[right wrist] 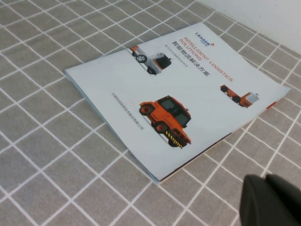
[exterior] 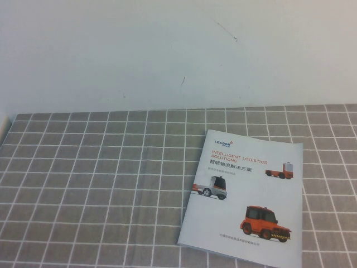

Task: Close book
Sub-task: 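Close the open booklet and leave it lying on the table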

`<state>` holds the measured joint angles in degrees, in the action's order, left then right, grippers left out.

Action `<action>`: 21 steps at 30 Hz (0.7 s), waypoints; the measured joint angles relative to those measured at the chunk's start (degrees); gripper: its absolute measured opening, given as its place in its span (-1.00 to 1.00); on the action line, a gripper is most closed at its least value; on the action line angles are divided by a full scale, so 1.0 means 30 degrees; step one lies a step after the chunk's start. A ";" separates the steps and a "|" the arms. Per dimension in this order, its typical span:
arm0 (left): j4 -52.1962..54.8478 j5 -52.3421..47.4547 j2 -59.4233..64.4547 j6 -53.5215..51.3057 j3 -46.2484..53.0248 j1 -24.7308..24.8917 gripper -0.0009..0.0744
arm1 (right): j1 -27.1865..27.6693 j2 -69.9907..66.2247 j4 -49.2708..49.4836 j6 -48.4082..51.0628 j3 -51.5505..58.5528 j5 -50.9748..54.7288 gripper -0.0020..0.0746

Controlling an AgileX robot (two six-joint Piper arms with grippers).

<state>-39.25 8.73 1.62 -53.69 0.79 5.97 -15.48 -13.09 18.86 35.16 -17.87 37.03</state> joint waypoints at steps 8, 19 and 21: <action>0.7508 -0.1398 -0.0714 1.0896 0.0153 -0.0361 -0.99 | 0.0000 0.0000 0.0000 0.0000 0.0000 0.0032 -0.95; 1.1213 -0.8253 -0.0745 1.8203 0.0153 -0.1329 -0.99 | 0.0000 0.0000 0.0000 0.0000 0.0000 0.0032 -0.95; 1.1578 -0.8704 -0.0745 1.9406 0.0119 -0.1208 -0.99 | 0.0000 0.0000 0.0000 0.0000 0.0000 0.0032 -0.95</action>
<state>-4.51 -17.38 -0.62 4.53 1.15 2.35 -15.48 -13.09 18.86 35.16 -17.87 37.13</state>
